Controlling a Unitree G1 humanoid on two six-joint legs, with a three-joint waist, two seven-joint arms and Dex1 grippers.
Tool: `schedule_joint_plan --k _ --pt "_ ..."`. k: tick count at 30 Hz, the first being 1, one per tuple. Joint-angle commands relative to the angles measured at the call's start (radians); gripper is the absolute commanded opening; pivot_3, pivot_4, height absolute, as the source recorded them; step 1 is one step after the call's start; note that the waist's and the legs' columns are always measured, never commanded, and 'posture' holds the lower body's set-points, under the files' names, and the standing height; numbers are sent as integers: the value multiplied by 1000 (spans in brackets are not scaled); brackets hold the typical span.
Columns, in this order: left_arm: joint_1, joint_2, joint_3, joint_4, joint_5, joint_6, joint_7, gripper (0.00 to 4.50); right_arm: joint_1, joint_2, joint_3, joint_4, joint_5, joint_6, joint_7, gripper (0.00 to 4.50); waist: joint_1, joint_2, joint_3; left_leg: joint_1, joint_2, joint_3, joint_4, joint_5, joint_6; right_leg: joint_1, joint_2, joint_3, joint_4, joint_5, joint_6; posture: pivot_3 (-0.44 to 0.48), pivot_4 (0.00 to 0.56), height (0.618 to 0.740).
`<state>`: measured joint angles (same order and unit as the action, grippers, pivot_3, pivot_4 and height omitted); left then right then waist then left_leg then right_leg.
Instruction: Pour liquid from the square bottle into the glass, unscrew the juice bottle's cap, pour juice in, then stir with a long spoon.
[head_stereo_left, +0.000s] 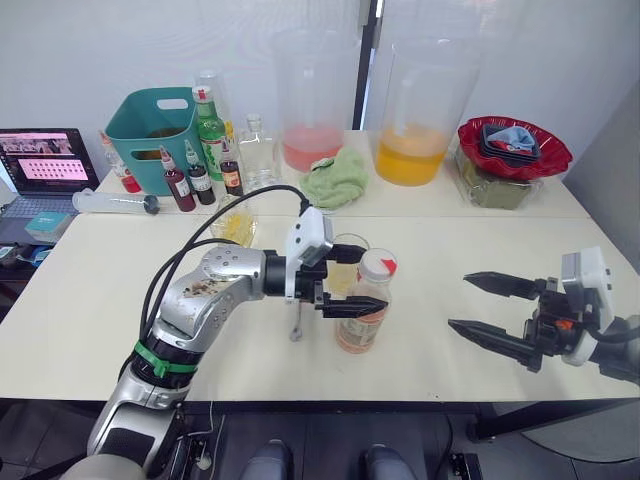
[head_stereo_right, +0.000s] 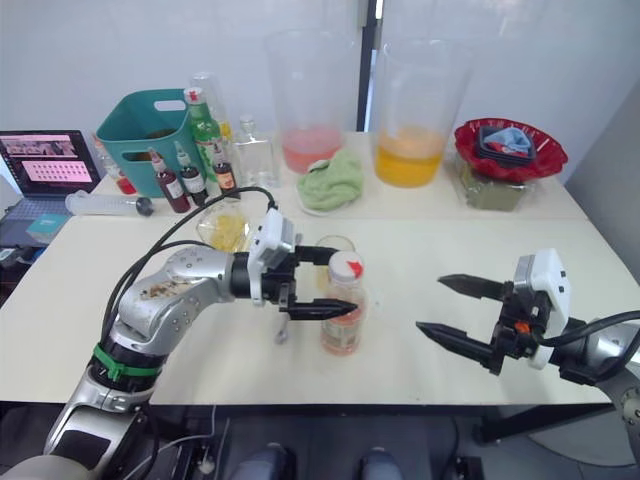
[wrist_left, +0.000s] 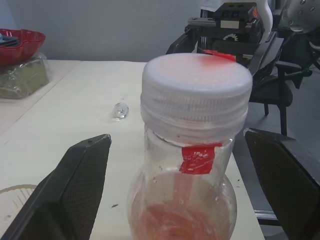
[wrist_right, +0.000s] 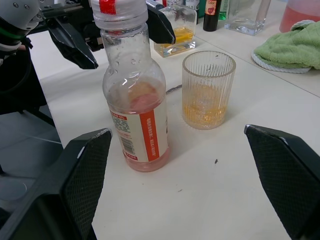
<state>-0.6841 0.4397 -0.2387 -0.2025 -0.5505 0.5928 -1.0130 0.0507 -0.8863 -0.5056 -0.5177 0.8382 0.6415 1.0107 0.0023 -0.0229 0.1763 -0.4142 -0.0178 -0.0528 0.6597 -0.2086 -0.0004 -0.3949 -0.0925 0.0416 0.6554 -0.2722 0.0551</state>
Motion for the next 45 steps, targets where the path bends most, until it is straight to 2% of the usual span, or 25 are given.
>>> schedule_joint_plan --k 1,4,5,11,13,14,22,30,35,44,45 --pt "-22 1 -1 -15 11 0 -9 4500 -12 5 -12 -21 4 -32 -12 4490 0 0 0 0 0 0 0 0 0 0 0 0 0 0 0 0 150 740" --pt "-20 1 1 -13 15 5 -7 4500 -17 5 -7 -19 4 -35 -17 4490 0 0 0 0 0 0 0 0 0 0 0 0 0 0 0 0 150 740" --pt "-20 1 1 -12 19 3 -7 3944 -20 5 -4 -19 3 -36 -18 4500 0 0 0 0 0 0 0 0 0 0 0 0 0 0 0 0 150 740" --pt "-10 -1 -2 -17 30 0 -8 1963 -74 3 12 -19 38 -18 -35 4500 0 0 0 0 0 0 0 0 0 0 0 0 0 0 0 0 150 740" --pt "-7 -2 -2 -21 31 2 -8 1414 -116 -1 30 -31 68 1 -46 4500 -1 0 0 0 0 0 0 0 0 1 0 0 0 0 0 0 150 740" --pt "-6 -3 -2 -21 32 3 -8 1290 -130 -2 36 -35 78 8 -50 4500 -1 0 0 1 0 0 0 0 0 1 0 0 0 0 0 0 150 740" --pt "14 10 12 -46 23 5 -13 1255 -388 67 198 -62 233 111 -224 4500 -6 0 0 1 0 -2 0 0 0 1 0 -1 0 0 0 0 150 740" --pt "30 15 28 -55 20 12 -4 1255 -484 140 346 -70 208 149 -327 4500 -7 0 0 0 0 -2 0 0 1 0 0 -1 0 0 0 0 150 740" --pt "38 11 28 -67 19 22 5 1255 -521 173 396 -53 174 151 -361 4500 -10 0 0 0 0 -2 0 0 1 0 0 -1 0 0 0 0 150 740" --pt "45 22 34 -76 20 28 4 1255 -533 171 426 -34 113 119 -302 1716 -14 0 0 0 0 -2 0 0 1 0 0 -1 0 0 0 0 150 740" --pt "45 23 36 -74 20 27 3 1255 -535 168 431 -29 105 114 -284 1702 -14 0 0 0 0 -2 0 0 1 0 0 -1 0 0 0 0 150 740"
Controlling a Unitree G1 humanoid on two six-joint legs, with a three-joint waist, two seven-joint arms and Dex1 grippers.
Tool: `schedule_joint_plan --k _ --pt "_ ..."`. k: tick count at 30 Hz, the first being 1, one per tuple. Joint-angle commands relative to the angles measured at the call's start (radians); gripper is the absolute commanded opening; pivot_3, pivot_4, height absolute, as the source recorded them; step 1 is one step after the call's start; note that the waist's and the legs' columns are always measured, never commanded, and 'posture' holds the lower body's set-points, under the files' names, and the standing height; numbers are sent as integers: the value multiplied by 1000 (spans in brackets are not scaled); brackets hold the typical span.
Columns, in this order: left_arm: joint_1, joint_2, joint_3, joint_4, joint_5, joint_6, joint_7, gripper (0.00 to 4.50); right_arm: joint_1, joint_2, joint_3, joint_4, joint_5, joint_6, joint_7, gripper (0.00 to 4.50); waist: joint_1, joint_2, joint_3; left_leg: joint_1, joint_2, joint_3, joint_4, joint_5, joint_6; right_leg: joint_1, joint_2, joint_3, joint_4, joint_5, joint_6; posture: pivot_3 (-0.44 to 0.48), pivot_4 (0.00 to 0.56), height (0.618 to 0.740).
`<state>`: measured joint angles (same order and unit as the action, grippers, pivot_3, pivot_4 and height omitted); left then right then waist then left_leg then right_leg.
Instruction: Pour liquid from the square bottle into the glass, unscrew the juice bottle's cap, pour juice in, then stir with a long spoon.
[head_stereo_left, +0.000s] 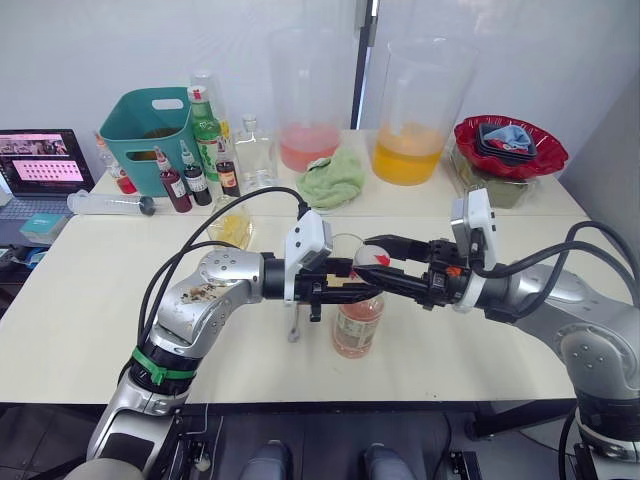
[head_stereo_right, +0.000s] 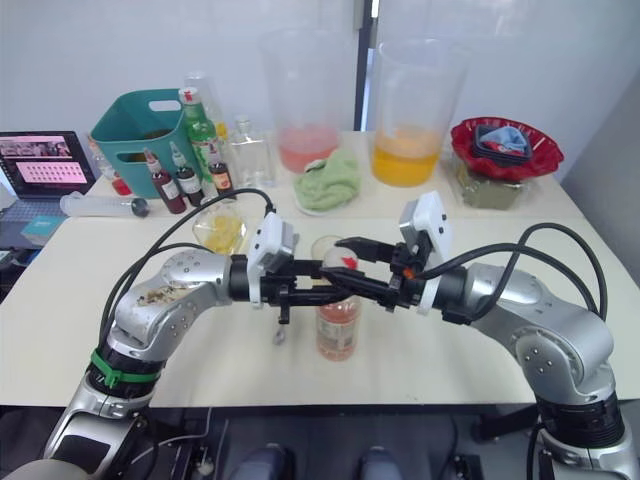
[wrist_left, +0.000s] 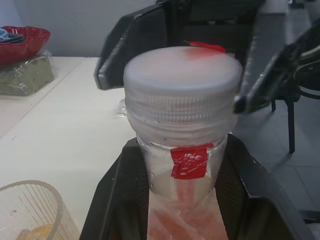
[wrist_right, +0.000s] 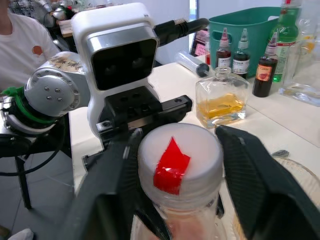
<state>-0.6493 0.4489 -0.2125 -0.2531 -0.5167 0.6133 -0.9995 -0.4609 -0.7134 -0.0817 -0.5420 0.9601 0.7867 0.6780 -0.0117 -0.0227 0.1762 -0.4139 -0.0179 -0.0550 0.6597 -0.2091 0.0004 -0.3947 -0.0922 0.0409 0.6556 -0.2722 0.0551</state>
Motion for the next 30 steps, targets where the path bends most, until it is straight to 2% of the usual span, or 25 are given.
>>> schedule_joint_plan --k 1,9,15,21,25,27,30 --pt "10 16 11 -23 -14 6 -13 1255 -27 -9 11 0 -25 -37 68 1702 0 0 0 0 0 0 0 0 0 0 0 0 0 0 0 0 150 740" --pt "22 48 34 -15 -25 -8 -46 1255 -108 -43 101 148 -120 -161 417 1702 -2 0 0 0 0 0 0 0 0 0 0 0 0 0 0 0 150 740" --pt "31 85 62 14 -34 -37 -93 1255 -322 -12 204 401 -219 -262 704 1702 -10 0 0 1 1 1 0 0 0 0 1 0 0 0 0 0 150 740" --pt "44 85 75 32 -55 -44 -104 1255 -440 32 245 538 -292 -303 818 1702 -3 0 0 -2 0 0 0 0 0 -4 0 1 2 0 0 0 150 740" --pt "46 90 81 32 -57 -42 -107 1255 -480 47 238 582 -294 -263 841 1702 -2 0 0 -2 0 0 0 0 0 -5 -1 1 2 0 0 0 150 740" --pt "46 89 81 34 -55 -44 -108 1255 -482 37 230 581 -293 -238 850 2731 -2 0 0 -2 0 0 0 0 0 -7 -1 1 3 0 0 0 150 740" --pt "43 87 80 37 -54 -45 -109 1255 -476 21 202 565 -287 -224 843 3744 -2 0 0 -3 0 0 0 0 0 -7 -1 2 4 0 0 0 150 740"
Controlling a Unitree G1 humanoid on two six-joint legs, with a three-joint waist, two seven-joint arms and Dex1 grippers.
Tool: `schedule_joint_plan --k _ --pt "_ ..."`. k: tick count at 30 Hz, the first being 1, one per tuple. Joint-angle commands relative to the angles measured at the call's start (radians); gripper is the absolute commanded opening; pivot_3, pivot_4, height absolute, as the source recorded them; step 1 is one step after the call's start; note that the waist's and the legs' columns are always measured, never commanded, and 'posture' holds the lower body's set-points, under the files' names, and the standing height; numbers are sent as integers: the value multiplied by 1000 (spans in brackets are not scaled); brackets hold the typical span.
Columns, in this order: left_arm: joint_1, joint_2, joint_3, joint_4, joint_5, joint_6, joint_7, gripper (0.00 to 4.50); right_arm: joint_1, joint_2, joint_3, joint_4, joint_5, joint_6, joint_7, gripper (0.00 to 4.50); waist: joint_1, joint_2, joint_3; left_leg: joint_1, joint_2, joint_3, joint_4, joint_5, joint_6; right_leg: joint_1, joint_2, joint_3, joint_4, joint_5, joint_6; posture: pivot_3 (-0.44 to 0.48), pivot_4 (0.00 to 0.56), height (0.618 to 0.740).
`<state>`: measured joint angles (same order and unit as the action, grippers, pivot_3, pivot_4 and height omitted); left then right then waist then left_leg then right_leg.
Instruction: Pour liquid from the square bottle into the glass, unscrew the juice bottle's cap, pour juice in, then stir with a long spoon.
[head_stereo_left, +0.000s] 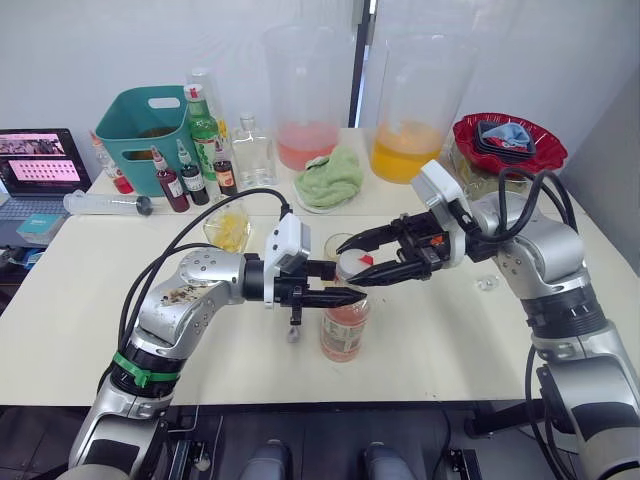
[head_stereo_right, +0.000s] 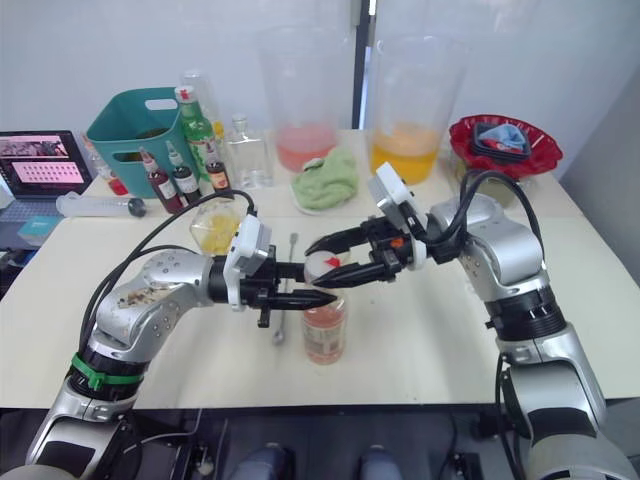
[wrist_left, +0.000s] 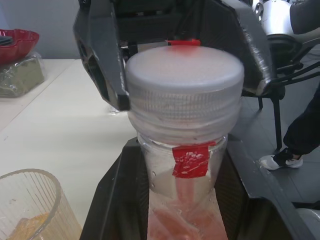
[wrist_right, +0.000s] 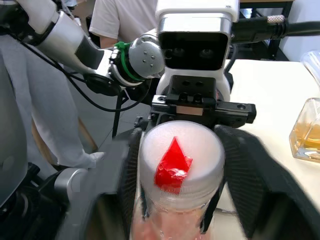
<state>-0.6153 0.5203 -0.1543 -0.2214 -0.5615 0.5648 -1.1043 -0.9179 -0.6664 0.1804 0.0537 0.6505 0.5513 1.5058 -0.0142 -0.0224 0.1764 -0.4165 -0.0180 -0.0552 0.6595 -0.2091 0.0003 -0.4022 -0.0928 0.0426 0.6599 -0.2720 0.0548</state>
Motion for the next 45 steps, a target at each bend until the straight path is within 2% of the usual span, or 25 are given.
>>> schedule_joint_plan --k 1,2,3,7,12,15,18,25,26,27,29,33,34,45 --pt "8 14 22 7 -8 2 -4 1255 -16 -29 -76 -37 26 15 2 4039 0 0 0 0 0 0 0 0 0 0 0 0 0 0 0 0 150 740" --pt "9 10 22 7 -8 2 -2 1255 -4 -33 -105 -55 33 13 -24 4429 0 0 0 0 0 0 0 0 0 0 0 0 0 0 0 0 150 740" --pt "10 6 22 8 -8 1 0 1255 10 -37 -136 -78 41 14 -52 4470 0 0 0 0 0 0 0 0 0 0 0 0 0 0 0 0 150 740" --pt "13 0 19 8 -6 -1 4 1255 102 -59 -238 -209 86 60 -163 4470 1 0 0 0 0 0 0 0 0 0 0 0 1 0 0 0 150 740" --pt "10 -6 17 12 -4 -1 4 1255 215 -43 -304 -378 147 131 -339 4470 0 0 0 0 0 0 0 0 0 -1 0 1 2 0 0 0 150 740" --pt "-4 -18 8 28 0 -5 1 1255 341 10 -298 -562 167 218 -576 4470 1 0 0 0 0 -1 0 0 0 -1 0 1 3 0 0 0 150 740" --pt "-12 -29 3 42 0 -4 -6 1255 383 61 -293 -631 159 254 -729 4470 1 0 0 0 0 -2 0 0 0 -1 -1 2 3 0 0 0 150 740" --pt "-28 -38 -2 63 9 -4 -17 1255 390 81 -277 -670 188 295 -849 4470 2 0 0 0 -1 0 1 0 0 0 -1 1 3 0 0 0 150 740" --pt "-29 -38 -2 65 10 -4 -18 1255 390 80 -274 -670 191 297 -853 4083 2 0 0 0 -1 0 0 0 0 0 -1 1 3 0 0 0 150 740" --pt "-29 -38 -3 65 11 -5 -19 1255 391 77 -268 -672 192 300 -853 3967 2 0 0 0 -1 0 0 0 0 0 -1 1 3 0 0 0 150 740" --pt "-29 -37 -2 64 13 -5 -20 1255 391 67 -256 -670 189 302 -847 3341 2 0 0 0 -1 0 0 0 0 0 -1 1 3 0 0 0 150 740" --pt "-18 -28 6 44 12 -1 -13 1255 381 49 -233 -651 183 289 -817 1879 2 0 0 0 -1 0 0 0 0 0 -1 1 3 0 0 0 150 740" --pt "-15 -26 8 38 11 1 -9 1255 374 45 -229 -641 182 284 -805 1698 2 0 0 0 -1 0 0 0 0 0 -1 1 3 0 0 0 150 740" --pt "33 20 24 -68 -2 41 24 1255 262 -12 -135 -432 165 142 -374 1695 -1 0 0 0 0 1 0 0 0 0 0 1 2 0 0 0 150 740"
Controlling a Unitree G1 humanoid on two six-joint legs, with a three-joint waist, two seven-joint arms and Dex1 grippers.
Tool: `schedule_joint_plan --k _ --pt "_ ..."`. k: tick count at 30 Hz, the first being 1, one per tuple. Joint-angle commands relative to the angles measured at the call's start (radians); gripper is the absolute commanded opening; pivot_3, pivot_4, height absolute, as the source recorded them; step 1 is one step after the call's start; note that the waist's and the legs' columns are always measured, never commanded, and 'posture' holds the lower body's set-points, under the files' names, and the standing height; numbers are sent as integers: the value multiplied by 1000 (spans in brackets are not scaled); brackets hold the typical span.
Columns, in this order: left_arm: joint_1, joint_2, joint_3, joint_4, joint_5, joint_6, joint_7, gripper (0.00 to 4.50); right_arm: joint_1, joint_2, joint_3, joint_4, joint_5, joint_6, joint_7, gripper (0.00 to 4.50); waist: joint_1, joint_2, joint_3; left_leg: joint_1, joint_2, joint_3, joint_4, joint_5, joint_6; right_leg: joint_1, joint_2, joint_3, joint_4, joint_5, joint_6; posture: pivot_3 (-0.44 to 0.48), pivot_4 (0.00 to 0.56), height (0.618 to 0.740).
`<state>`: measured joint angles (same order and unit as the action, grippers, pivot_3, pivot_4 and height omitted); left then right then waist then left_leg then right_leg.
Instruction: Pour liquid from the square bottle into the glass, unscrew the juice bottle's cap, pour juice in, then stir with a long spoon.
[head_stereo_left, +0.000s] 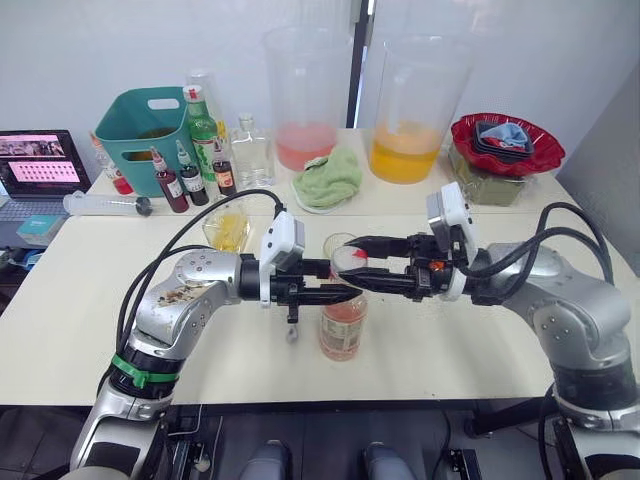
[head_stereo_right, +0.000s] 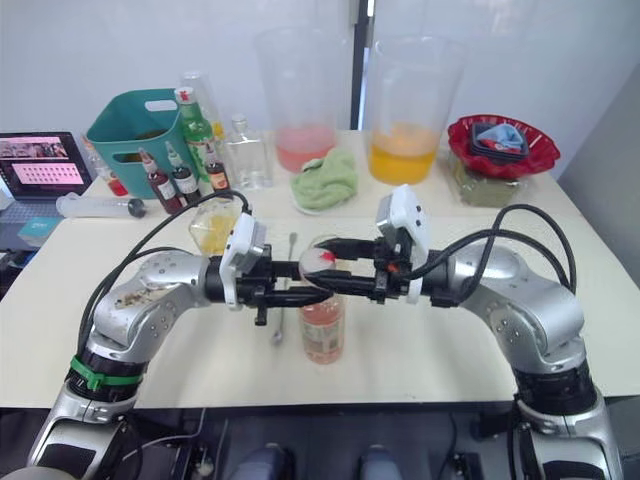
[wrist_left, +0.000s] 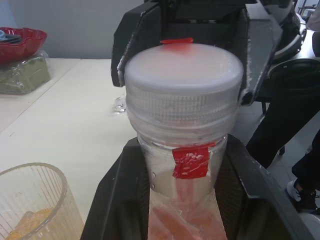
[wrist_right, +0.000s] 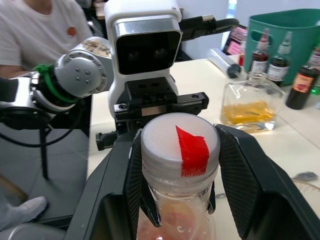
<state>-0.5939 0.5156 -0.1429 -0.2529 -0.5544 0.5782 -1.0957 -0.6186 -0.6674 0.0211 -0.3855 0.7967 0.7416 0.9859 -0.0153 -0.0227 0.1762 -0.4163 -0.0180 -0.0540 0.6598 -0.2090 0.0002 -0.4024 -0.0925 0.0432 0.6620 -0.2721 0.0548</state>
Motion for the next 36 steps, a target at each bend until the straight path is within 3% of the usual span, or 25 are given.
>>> schedule_joint_plan --k 1,3,7,13,14,20,22,26,36 --pt "17 30 14 -54 -13 36 21 1255 -66 -14 51 47 2 -76 215 1695 0 0 0 0 0 0 0 0 0 0 0 0 0 0 0 0 150 740" --pt "23 36 16 -73 -18 48 27 1255 -100 -15 79 96 -23 -111 293 1695 -1 0 0 0 0 0 0 0 0 0 0 0 0 0 0 0 150 740" --pt "38 55 14 -98 -20 64 36 1255 -275 58 168 364 -144 -269 500 1695 -7 0 0 0 1 1 0 0 0 0 1 0 0 0 0 0 150 740" --pt "50 75 3 -124 -25 67 36 1255 -374 86 215 516 -152 -319 629 1695 -2 0 0 0 0 -1 0 0 0 -1 0 0 0 0 0 0 150 740" --pt "50 77 2 -124 -25 66 36 1255 -387 75 223 525 -135 -312 629 2495 -2 0 0 0 0 -1 0 0 0 -1 0 0 1 0 0 0 150 740" --pt "46 80 -5 -110 -21 53 32 1255 -407 12 225 509 -73 -279 629 4367 0 0 0 0 0 -3 0 0 0 -1 0 0 1 0 0 0 150 740" --pt "42 76 -11 -99 -15 42 29 1255 -386 -8 185 468 -58 -236 625 4444 0 0 0 0 0 -3 0 0 0 -1 -1 1 0 0 0 0 150 740" --pt "31 65 -22 -79 -11 24 24 1255 -313 -33 97 354 -13 -158 524 4444 3 0 0 0 0 -3 0 0 0 -1 -1 0 1 0 0 0 150 740" --pt "18 25 -44 -32 0 -13 13 1255 -25 46 -113 -36 1 -47 -78 4444 9 0 0 0 0 -3 0 0 0 -1 -1 1 1 0 0 0 150 740"
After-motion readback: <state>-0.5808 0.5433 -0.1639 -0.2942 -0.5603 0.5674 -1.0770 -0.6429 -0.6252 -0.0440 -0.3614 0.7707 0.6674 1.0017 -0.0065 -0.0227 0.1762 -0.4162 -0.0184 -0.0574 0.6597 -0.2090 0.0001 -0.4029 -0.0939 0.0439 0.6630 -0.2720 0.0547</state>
